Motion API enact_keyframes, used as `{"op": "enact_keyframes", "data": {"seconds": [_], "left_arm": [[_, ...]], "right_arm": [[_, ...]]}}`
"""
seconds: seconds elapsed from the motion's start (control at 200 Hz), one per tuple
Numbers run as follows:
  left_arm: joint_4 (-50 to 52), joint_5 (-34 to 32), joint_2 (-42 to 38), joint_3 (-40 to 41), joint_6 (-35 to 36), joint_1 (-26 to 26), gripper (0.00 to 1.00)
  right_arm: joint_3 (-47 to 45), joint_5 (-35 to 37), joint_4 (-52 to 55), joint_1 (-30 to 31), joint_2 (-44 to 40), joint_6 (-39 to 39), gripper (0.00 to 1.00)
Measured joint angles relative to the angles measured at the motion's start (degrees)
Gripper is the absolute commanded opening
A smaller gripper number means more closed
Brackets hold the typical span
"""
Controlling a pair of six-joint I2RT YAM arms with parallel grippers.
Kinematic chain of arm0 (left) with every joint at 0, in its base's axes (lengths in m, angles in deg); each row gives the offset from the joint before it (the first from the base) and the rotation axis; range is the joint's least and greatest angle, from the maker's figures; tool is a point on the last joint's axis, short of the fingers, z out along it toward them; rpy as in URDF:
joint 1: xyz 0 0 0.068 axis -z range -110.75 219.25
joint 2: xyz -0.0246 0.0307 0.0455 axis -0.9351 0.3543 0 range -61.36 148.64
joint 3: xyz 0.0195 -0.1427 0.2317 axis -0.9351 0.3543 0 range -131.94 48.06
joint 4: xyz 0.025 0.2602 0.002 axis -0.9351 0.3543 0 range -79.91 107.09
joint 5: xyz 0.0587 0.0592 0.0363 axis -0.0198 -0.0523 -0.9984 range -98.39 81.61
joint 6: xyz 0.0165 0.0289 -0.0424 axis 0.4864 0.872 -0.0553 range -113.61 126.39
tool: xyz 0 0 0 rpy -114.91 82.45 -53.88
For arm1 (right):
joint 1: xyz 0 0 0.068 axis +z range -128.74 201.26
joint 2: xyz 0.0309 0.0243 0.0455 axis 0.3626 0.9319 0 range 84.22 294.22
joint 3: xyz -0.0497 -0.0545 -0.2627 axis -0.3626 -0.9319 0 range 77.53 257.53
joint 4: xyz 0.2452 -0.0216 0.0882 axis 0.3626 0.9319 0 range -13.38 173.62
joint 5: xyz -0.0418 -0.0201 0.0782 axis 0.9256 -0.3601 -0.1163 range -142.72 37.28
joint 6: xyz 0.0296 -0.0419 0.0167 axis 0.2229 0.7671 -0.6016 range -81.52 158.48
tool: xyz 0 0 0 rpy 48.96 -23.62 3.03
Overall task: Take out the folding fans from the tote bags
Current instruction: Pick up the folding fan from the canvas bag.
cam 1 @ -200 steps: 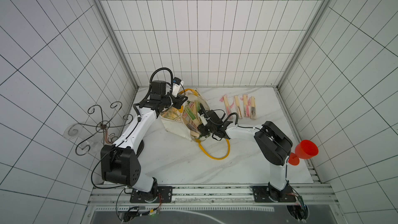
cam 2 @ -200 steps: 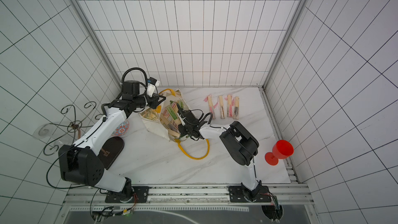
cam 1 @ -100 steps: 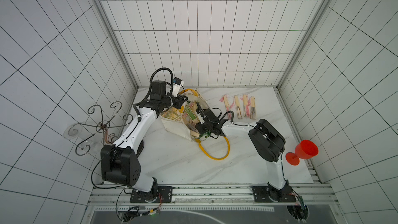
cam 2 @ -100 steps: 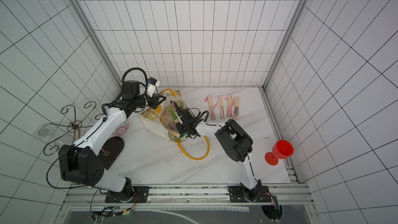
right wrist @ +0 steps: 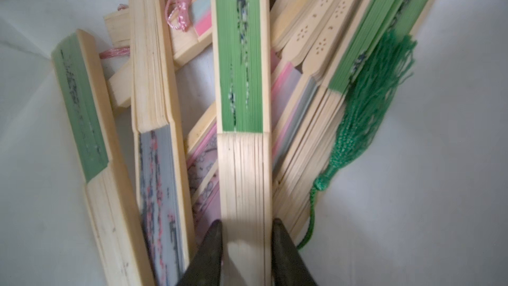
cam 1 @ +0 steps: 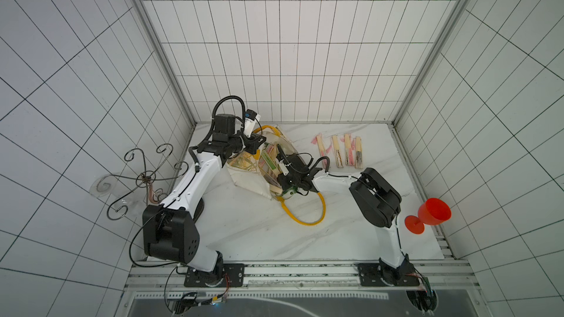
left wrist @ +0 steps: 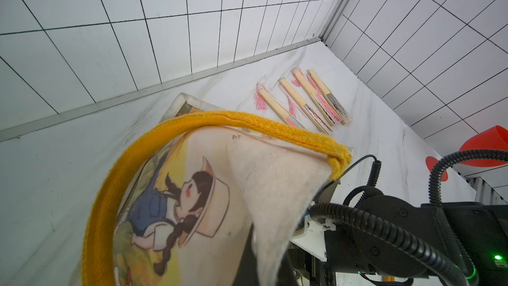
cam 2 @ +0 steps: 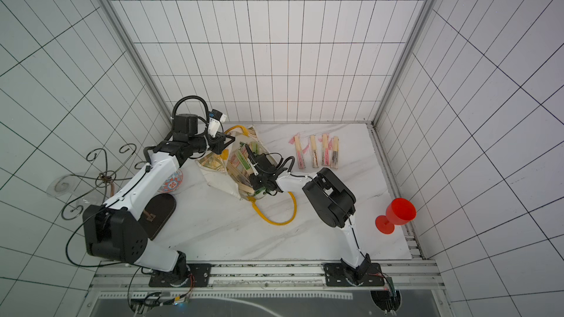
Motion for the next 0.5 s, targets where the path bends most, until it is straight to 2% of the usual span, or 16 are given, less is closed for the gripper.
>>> {"op": "enact_keyframes", "data": {"seconds": [0.33,0.465,0.5], "left_arm": [[0.0,0.0,0.0,0.0,0.0,0.0,0.0],[0.0,0.0,0.0,0.0,0.0,0.0,0.0],[0.0,0.0,0.0,0.0,0.0,0.0,0.0]], "right_arm": [[0.9,0.7,1.2,0.0,0.0,0.2,0.12],[0.9,1.7,1.4,0.0,-0.7,0.6,0.0],[0.9,1.9,1.4,0.0,-1.2,0.8,0.0]]}}
